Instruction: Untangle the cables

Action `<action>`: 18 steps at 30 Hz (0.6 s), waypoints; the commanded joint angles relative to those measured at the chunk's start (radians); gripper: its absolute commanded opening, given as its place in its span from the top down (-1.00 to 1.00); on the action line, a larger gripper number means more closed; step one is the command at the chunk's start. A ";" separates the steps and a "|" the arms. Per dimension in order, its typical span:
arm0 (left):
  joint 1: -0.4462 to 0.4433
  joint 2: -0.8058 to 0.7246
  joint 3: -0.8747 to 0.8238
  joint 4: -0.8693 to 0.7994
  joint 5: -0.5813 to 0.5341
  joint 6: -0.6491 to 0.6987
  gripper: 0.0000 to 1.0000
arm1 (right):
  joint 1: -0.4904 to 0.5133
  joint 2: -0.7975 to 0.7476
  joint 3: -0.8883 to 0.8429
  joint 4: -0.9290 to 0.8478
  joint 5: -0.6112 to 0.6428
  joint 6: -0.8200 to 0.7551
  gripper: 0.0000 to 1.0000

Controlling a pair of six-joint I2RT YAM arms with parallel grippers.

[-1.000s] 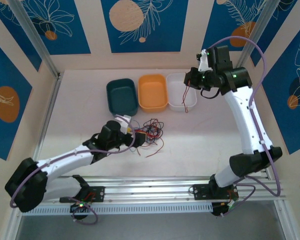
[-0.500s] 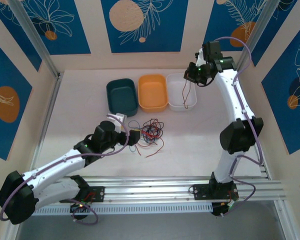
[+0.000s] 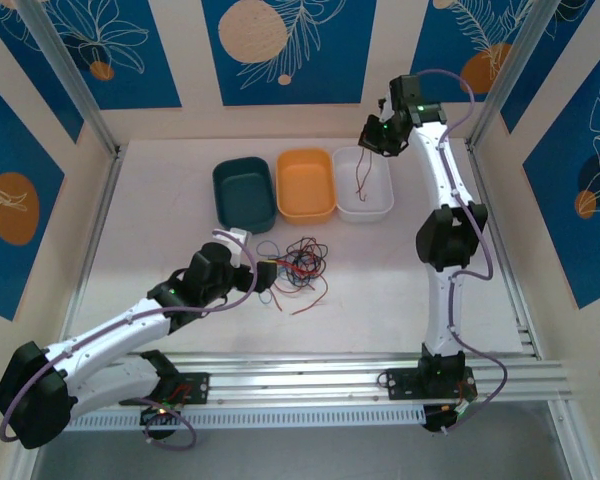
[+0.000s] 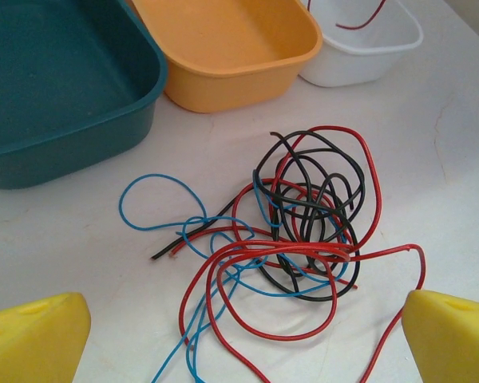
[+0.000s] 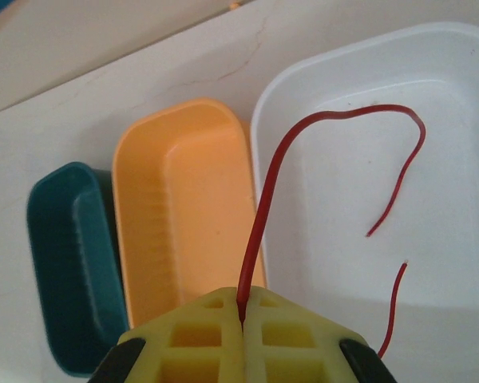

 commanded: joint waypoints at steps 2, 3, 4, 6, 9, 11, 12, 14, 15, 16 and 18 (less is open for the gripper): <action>0.005 -0.016 0.018 -0.003 -0.022 0.013 -1.00 | 0.005 0.049 0.026 -0.063 0.073 -0.041 1.00; 0.005 -0.016 0.015 -0.002 -0.022 0.012 -1.00 | 0.009 0.056 0.021 -0.067 0.090 -0.050 1.00; 0.005 -0.016 0.013 0.001 -0.022 0.013 -1.00 | 0.016 0.063 0.015 -0.070 0.113 -0.060 1.00; 0.005 -0.015 0.011 0.002 -0.024 0.012 -1.00 | 0.030 0.073 -0.006 -0.067 0.154 -0.084 1.00; 0.007 -0.015 0.008 0.003 -0.028 0.014 -1.00 | 0.057 0.087 -0.035 -0.050 0.200 -0.118 1.00; 0.007 -0.016 0.008 0.003 -0.032 0.015 -1.00 | 0.076 0.105 -0.042 -0.041 0.229 -0.141 1.00; 0.008 -0.016 0.008 0.001 -0.032 0.018 -1.00 | 0.083 0.115 -0.040 -0.036 0.240 -0.151 1.00; 0.008 -0.017 0.009 -0.001 -0.033 0.021 -1.00 | 0.101 0.136 -0.035 -0.026 0.261 -0.170 1.00; 0.008 -0.018 0.010 -0.001 -0.035 0.021 -1.00 | 0.109 0.148 -0.031 -0.021 0.270 -0.178 1.00; 0.008 -0.019 0.010 -0.003 -0.035 0.023 -1.00 | 0.114 0.161 -0.022 -0.018 0.285 -0.183 1.00; 0.008 -0.022 0.013 -0.007 -0.035 0.027 -1.00 | 0.123 0.187 -0.002 -0.018 0.300 -0.188 1.00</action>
